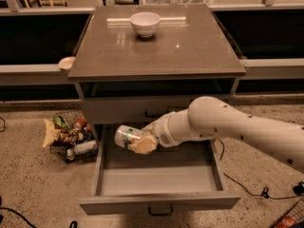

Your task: Place 7up can into middle drawer

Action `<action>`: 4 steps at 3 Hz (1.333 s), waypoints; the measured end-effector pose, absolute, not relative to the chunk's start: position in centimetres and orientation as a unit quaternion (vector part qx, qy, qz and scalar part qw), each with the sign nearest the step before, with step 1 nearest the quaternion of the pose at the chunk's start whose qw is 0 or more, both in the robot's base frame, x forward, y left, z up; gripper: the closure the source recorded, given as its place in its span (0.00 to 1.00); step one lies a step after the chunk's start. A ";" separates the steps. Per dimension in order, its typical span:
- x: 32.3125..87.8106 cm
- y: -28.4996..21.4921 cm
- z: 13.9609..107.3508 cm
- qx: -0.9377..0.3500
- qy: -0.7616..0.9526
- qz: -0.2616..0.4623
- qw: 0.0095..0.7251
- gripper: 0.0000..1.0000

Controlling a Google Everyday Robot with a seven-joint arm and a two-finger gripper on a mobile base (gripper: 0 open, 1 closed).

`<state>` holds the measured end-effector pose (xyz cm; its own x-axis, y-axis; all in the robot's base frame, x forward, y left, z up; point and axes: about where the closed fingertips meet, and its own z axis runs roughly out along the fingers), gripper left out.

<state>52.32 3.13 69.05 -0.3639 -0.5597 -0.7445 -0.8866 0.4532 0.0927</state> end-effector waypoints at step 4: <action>56.0 -2.3 48.1 -0.373 0.865 0.226 0.247 1.00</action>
Offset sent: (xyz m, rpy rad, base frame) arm 0.0502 -0.0595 -0.1924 -0.0356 0.1533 -0.1941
